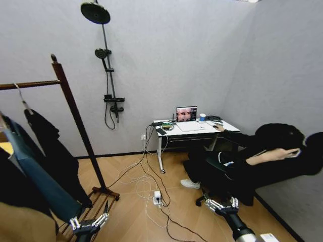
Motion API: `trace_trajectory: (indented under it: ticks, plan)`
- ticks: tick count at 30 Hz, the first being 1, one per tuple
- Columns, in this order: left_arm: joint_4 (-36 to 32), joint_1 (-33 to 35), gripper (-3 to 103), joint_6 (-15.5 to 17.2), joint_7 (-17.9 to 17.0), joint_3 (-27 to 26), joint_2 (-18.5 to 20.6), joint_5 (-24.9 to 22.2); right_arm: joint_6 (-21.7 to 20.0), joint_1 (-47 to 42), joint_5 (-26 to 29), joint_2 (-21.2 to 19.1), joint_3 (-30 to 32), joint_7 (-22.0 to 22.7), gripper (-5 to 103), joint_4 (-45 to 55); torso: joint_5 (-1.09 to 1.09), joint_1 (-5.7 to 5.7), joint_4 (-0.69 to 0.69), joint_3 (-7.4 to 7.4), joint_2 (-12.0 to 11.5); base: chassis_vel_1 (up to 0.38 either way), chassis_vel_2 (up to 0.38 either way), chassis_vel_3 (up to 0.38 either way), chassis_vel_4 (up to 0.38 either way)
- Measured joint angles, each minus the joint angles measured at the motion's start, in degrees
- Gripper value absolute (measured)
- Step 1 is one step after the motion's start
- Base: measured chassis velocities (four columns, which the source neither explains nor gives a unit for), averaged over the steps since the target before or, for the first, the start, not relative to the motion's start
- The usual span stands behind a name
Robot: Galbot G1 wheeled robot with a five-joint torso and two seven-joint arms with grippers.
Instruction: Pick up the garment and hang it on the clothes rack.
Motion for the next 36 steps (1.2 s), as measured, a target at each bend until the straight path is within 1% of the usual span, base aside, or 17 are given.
trace_trajectory:
  ticks: [10, 17, 18, 19, 21, 23, 31, 32, 33, 34, 36]
  plan:
    - [0.0, 0.0, 100, 0.0, 0.0, 0.0, 0.0, 0.0, 0.0, 0.0, 0.0, 0.0, 0.0, 0.0, 100, 0.0, 0.00, -0.03, 0.01, -0.06, -0.1, 0.037, -0.026, -0.035, 0.035]
    - [0.0, 0.0, 100, 0.0, 0.0, 0.0, 0.0, 0.0, 0.0, 0.0, 0.0, 0.0, 0.0, 0.0, 100, 0.0, 0.01, -0.08, 0.01, -0.09, -0.2, 0.158, -0.169, -0.173, 0.165]
    - [0.0, 0.0, 100, 0.0, 0.0, 0.0, 0.0, 0.0, 0.0, 0.0, 0.0, 0.0, 0.0, 0.0, 100, 0.0, -0.04, -0.10, 0.01, -0.11, -0.2, 0.220, -0.224, -0.213, 0.207]
    - [0.0, 0.0, 100, 0.0, 0.0, 0.0, 0.0, 0.0, 0.0, 0.0, 0.0, 0.0, 0.0, 0.0, 100, 0.0, -0.04, -0.10, 0.01, -0.11, -0.2, 0.220, -0.224, -0.213, 0.207]
    - [0.0, 0.0, 100, 0.0, 0.0, 0.0, 0.0, 0.0, 0.0, 0.0, 0.0, 0.0, 0.0, 0.0, 100, 0.0, 0.03, -0.12, 0.01, -0.11, -0.2, 0.271, -0.252, -0.246, 0.243]
    - [0.0, 0.0, 100, 0.0, 0.0, 0.0, 0.0, 0.0, 0.0, 0.0, 0.0, 0.0, 0.0, 0.0, 100, 0.0, -0.01, -0.11, 0.01, -0.11, -0.2, 0.278, -0.260, -0.262, 0.267]
    - [0.0, 0.0, 100, 0.0, 0.0, 0.0, 0.0, 0.0, 0.0, 0.0, 0.0, 0.0, 0.0, 0.0, 100, 0.0, 0.00, -0.12, 0.01, -0.13, -0.3, 0.307, -0.324, -0.297, 0.337]
    - [0.0, 0.0, 100, 0.0, 0.0, 0.0, 0.0, 0.0, 0.0, 0.0, 0.0, 0.0, 0.0, 0.0, 100, 0.0, -0.04, -0.14, 0.01, -0.14, -0.2, 0.290, -0.411, -0.283, 0.400]
    - [0.0, 0.0, 100, 0.0, 0.0, 0.0, 0.0, 0.0, 0.0, 0.0, 0.0, 0.0, 0.0, 0.0, 100, 0.0, -0.04, -0.14, 0.01, -0.14, -0.2, 0.290, -0.411, -0.283, 0.400]
    - [0.0, 0.0, 100, 0.0, 0.0, 0.0, 0.0, 0.0, 0.0, 0.0, 0.0, 0.0, 0.0, 0.0, 100, 0.0, 0.04, -0.15, 0.01, -0.14, -0.2, 0.311, -0.525, -0.284, 0.496]
    - [0.0, 0.0, 100, 0.0, 0.0, 0.0, 0.0, 0.0, 0.0, 0.0, 0.0, 0.0, 0.0, 0.0, 100, 0.0, 0.00, -0.14, 0.01, -0.14, -0.3, 0.311, -0.461, -0.246, 0.496]
